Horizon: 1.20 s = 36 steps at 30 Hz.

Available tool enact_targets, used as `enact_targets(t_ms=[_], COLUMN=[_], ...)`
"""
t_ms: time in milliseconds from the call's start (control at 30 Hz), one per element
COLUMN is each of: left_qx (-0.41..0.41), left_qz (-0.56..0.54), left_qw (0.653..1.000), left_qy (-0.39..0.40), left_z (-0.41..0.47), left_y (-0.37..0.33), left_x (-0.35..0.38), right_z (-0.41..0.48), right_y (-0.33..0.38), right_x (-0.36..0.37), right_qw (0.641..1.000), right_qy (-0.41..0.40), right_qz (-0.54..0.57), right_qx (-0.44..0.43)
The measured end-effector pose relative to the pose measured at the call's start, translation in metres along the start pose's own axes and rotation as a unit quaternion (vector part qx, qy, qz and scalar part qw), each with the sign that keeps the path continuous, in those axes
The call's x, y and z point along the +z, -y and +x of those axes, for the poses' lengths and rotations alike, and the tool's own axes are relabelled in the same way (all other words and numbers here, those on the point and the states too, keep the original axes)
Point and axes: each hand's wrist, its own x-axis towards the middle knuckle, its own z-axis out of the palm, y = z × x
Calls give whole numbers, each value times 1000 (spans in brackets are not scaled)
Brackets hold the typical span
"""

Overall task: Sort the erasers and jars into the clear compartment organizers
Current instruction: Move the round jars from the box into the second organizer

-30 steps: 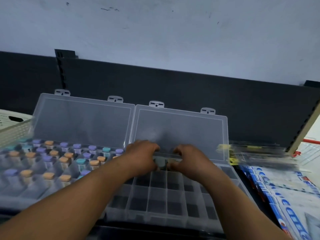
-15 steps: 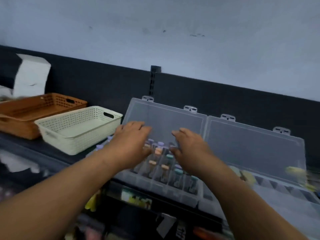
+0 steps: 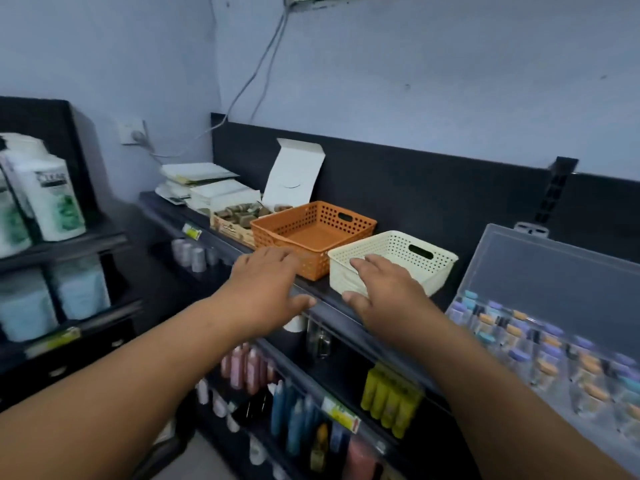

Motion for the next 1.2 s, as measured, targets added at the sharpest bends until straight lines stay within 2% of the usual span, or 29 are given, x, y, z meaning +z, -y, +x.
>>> enact_targets(t_ms=[267, 700, 900, 1200], left_qx=[-78, -105, -69, 73], left_qz=[0, 0, -24, -58], left_qw=[997, 993, 997, 990], left_qy=[-11, -46, -5, 103], left_z=[13, 146, 209, 301], left_y=[95, 199, 238, 293], left_x=[3, 10, 39, 72], right_z=[81, 261, 323, 407], right_y=[62, 73, 68, 81], right_x=[22, 47, 57, 79], right_qw=[998, 997, 998, 997], right_qy=[25, 25, 39, 28], right_qz=[-9, 23, 36, 22], right_qx=[-60, -75, -39, 62])
